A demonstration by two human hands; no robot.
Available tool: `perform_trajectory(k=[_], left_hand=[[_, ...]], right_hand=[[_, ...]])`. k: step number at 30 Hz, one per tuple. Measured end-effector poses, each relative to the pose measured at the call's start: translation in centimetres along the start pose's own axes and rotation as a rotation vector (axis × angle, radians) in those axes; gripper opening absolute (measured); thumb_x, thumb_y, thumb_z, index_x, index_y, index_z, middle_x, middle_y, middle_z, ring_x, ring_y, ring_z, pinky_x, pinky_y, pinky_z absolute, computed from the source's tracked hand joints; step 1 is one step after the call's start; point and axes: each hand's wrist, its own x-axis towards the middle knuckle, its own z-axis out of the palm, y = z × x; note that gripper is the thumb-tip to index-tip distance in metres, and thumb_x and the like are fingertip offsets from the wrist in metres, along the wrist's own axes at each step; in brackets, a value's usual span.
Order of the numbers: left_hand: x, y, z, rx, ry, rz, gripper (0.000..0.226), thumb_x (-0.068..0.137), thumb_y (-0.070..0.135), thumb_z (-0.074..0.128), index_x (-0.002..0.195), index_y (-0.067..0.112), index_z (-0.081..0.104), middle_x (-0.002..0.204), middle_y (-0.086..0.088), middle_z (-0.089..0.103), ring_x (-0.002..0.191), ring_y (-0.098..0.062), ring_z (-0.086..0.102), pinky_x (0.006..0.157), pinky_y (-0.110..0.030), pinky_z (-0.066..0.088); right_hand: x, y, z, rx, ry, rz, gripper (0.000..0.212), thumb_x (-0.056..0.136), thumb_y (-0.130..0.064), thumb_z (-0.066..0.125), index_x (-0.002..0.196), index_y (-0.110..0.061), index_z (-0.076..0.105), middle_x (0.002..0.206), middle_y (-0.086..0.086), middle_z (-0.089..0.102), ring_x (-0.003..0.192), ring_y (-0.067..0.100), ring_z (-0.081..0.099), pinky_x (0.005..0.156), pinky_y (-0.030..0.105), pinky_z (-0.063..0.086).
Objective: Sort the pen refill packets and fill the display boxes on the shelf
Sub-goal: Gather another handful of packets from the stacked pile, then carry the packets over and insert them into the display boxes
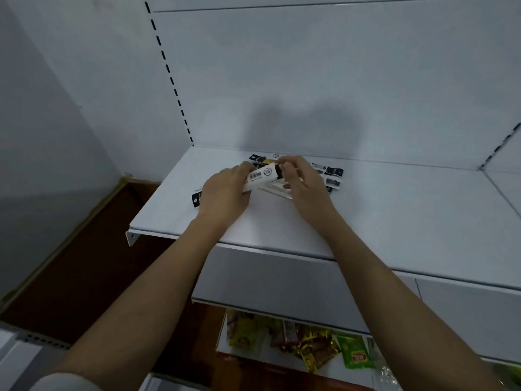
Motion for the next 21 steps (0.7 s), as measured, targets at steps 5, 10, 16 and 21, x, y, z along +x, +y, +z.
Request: perform_trajectory(k=[5, 10, 16, 21], left_hand=[[-1.3, 2.3, -3.0, -0.321, 0.028, -0.011, 0.017, 0.093, 0.017, 0.061, 0.107, 0.007, 0.060, 0.078, -0.005, 0.061, 0.066, -0.030, 0.056, 0.057, -0.031, 0.038], [-3.4, 7.3, -6.3, -1.045, -0.211, -0.190, 0.010, 0.099, 0.019, 0.057, 0.096, 0.011, 0.061, 0.062, 0.003, 0.053, 0.052, -0.006, 0.047, 0.052, -0.020, 0.042], [-8.7, 13.6, -5.4, -1.307, -0.421, -0.098, 0.009, 0.099, 0.016, 0.055, 0.094, 0.012, 0.062, 0.057, 0.002, 0.048, 0.052, -0.015, 0.042, 0.050, -0.026, 0.038], [-13.3, 21.9, -2.2, -1.371, -0.597, -0.066, 0.018, 0.104, 0.022, 0.048, 0.093, 0.016, 0.061, 0.059, 0.000, 0.049, 0.054, -0.015, 0.046, 0.057, -0.027, 0.043]], right_hand=[[-3.5, -2.4, -3.1, -0.268, 0.038, 0.074, 0.017, 0.101, -0.026, 0.051, 0.112, -0.022, 0.064, 0.100, -0.008, 0.065, 0.082, -0.009, 0.056, 0.072, 0.007, 0.041], [-11.5, -5.6, -6.4, -0.462, 0.140, 0.201, 0.018, 0.098, -0.035, 0.052, 0.095, -0.025, 0.067, 0.092, -0.015, 0.065, 0.074, -0.004, 0.056, 0.065, 0.015, 0.040], [-25.5, -7.0, -10.9, -0.605, 0.300, 0.470, 0.019, 0.098, -0.037, 0.054, 0.096, -0.023, 0.067, 0.091, -0.012, 0.064, 0.082, 0.009, 0.060, 0.073, 0.032, 0.047], [-37.2, -6.7, -15.4, -0.626, 0.430, 0.721, 0.019, 0.100, -0.033, 0.053, 0.103, -0.019, 0.066, 0.091, -0.006, 0.064, 0.077, 0.003, 0.056, 0.065, 0.027, 0.042]])
